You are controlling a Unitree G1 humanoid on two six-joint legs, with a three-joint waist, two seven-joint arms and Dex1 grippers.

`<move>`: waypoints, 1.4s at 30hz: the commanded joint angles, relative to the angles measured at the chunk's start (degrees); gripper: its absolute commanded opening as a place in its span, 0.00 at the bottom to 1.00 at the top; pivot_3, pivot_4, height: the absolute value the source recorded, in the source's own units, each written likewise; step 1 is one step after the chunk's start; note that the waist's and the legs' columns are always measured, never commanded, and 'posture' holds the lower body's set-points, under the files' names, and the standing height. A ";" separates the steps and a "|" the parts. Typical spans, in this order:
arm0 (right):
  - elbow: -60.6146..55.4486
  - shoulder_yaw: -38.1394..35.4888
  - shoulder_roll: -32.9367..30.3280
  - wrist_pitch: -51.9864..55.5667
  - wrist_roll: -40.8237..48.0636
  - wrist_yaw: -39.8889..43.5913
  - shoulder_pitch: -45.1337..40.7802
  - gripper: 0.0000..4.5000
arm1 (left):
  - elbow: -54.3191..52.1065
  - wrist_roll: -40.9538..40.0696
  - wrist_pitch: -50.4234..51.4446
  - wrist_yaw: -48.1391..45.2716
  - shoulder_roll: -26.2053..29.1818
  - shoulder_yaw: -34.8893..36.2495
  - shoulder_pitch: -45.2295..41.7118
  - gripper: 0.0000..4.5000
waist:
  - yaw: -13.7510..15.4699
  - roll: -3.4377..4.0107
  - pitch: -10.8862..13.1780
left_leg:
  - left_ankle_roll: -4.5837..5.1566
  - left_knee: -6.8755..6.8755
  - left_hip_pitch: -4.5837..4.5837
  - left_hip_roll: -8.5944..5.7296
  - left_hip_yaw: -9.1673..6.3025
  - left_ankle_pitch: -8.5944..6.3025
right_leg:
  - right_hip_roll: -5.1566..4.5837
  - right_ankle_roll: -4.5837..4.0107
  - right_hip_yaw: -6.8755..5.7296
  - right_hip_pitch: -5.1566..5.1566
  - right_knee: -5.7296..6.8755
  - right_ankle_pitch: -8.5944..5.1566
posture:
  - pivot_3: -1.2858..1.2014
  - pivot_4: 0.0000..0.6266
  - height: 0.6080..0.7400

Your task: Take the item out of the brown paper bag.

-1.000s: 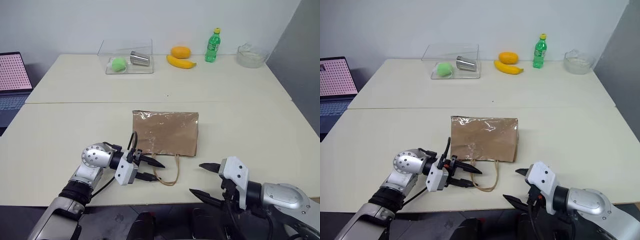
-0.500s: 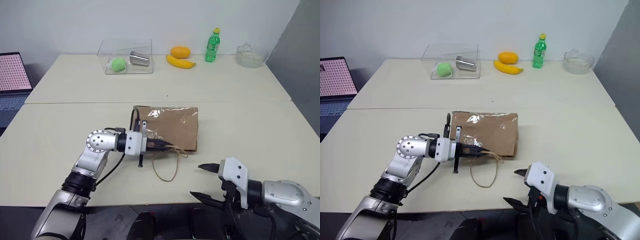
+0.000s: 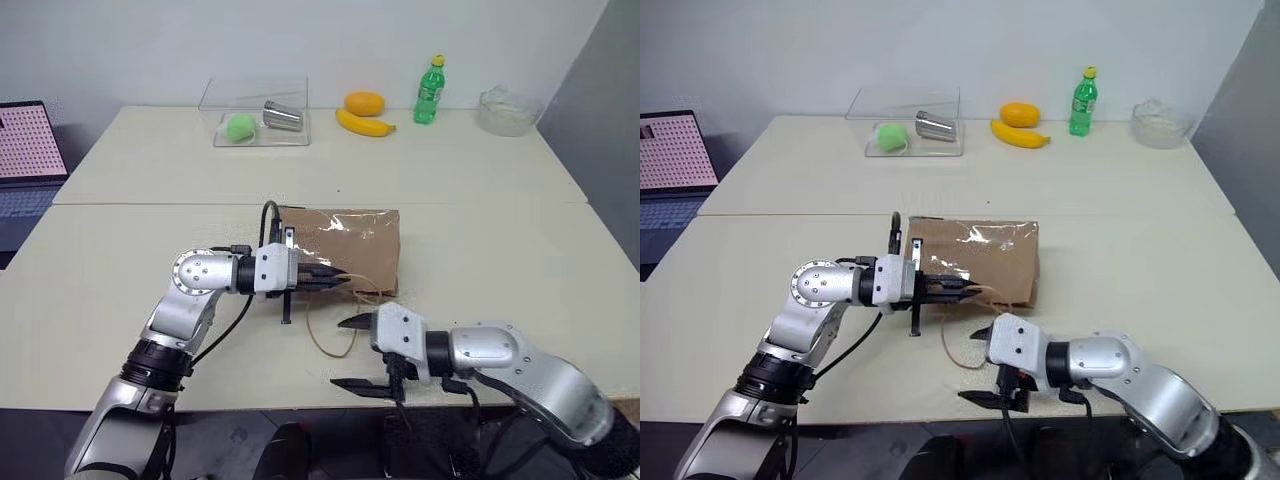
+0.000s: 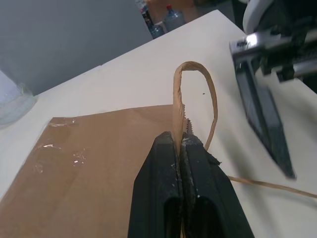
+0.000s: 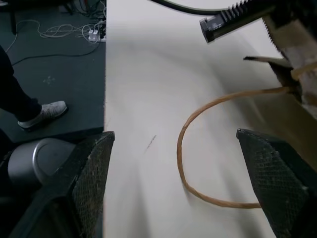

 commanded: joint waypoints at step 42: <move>16.24 4.56 4.56 -6.36 -19.43 4.71 2.96 0.00 | 12.90 -3.91 23.69 10.28 -5.53 10.64 -29.23 0.00 | -0.05 -0.02 0.01 | -0.02 0.00 0.03 -0.05 -0.04 0.00 | -0.02 0.25 -0.03 0.01 0.07 -0.14 | 0.52 0.24 1.00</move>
